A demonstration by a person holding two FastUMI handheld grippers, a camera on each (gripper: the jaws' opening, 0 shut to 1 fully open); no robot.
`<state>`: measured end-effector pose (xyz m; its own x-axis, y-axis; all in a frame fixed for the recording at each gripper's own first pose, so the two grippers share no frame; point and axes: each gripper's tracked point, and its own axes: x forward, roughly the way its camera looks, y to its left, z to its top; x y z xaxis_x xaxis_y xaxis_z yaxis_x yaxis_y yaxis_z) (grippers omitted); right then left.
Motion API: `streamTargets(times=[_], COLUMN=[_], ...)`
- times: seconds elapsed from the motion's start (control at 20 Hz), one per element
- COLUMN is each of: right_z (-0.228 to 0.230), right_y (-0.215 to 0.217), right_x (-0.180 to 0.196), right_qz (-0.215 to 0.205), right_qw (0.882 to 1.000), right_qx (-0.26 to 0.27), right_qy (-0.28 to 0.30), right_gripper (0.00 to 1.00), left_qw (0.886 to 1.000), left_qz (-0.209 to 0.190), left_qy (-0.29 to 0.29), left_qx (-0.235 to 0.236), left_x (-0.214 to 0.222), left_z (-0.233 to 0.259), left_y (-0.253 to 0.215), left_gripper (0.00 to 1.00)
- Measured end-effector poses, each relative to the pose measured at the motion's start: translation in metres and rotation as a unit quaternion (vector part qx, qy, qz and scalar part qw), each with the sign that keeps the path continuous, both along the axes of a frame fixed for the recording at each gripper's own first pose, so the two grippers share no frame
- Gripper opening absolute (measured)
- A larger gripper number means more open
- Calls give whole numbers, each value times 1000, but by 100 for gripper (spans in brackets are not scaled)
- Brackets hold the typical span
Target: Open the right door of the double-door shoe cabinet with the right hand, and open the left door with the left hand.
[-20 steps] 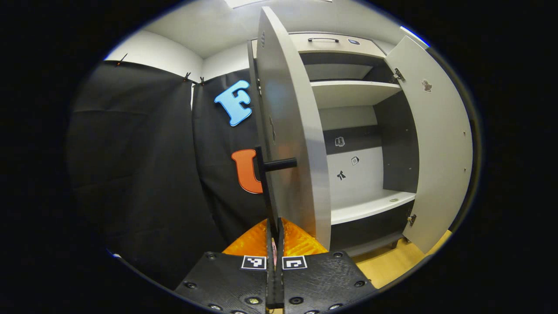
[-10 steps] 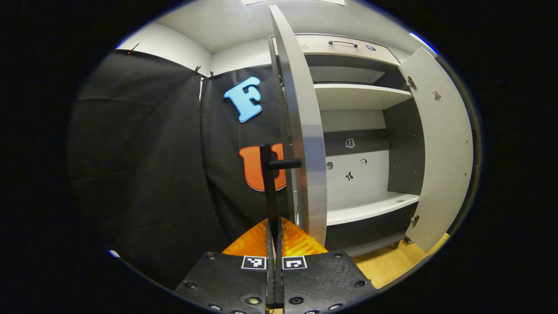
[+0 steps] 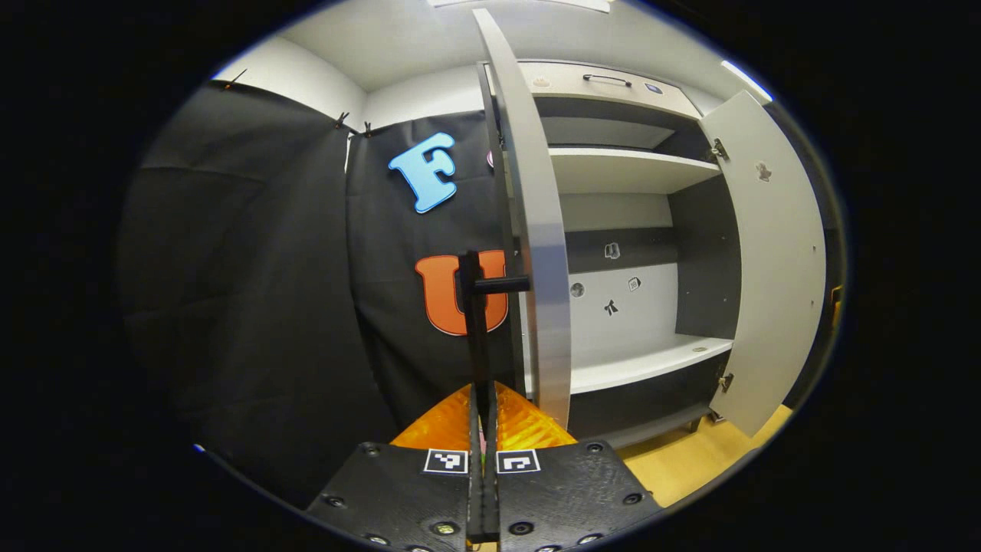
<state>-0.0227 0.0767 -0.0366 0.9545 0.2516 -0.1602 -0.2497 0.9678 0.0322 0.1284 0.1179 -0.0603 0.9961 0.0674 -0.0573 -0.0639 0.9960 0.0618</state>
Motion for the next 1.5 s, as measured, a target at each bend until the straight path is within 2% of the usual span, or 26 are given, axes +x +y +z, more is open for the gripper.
streamTargets(times=[0.25,0.3,0.35,0.4,0.45,0.55,0.7,0.75,0.8,1.1,1.5], right_z=[3,3,2,2,2,4,5,5,6,9,11], right_y=[2,1,1,1,1,0,-1,0,0,5,-7], right_x=[1,1,0,0,1,1,2,2,2,2,8], right_qz=[5,5,6,7,8,9,11,12,13,19,-2], right_qw=[1000,1000,1000,1000,1000,1000,1000,1000,1000,1000,1000], right_qx=[1,1,2,2,3,2,2,3,2,0,3], right_qy=[-1,0,0,2,1,0,0,0,0,-3,-2], right_gripper=[100,100,100,100,100,100,100,100,100,100,100], left_qw=[1000,1000,1000,1000,999,998,998,998,997,996,998], left_qz=[7,9,12,20,34,54,55,59,70,79,50], left_qy=[1,4,6,9,6,2,18,22,23,31,24], left_qx=[-1,-4,-6,-4,2,8,-8,-9,-9,-3,14], left_x=[1,1,-1,-3,-6,-14,-27,-32,-34,-57,-98], left_z=[1,0,1,-1,0,2,-13,-16,-17,-12,16], left_y=[0,-1,0,3,10,22,24,27,33,33,-26], left_gripper=[0,2,11,0,17,38,71,77,97,97,96])
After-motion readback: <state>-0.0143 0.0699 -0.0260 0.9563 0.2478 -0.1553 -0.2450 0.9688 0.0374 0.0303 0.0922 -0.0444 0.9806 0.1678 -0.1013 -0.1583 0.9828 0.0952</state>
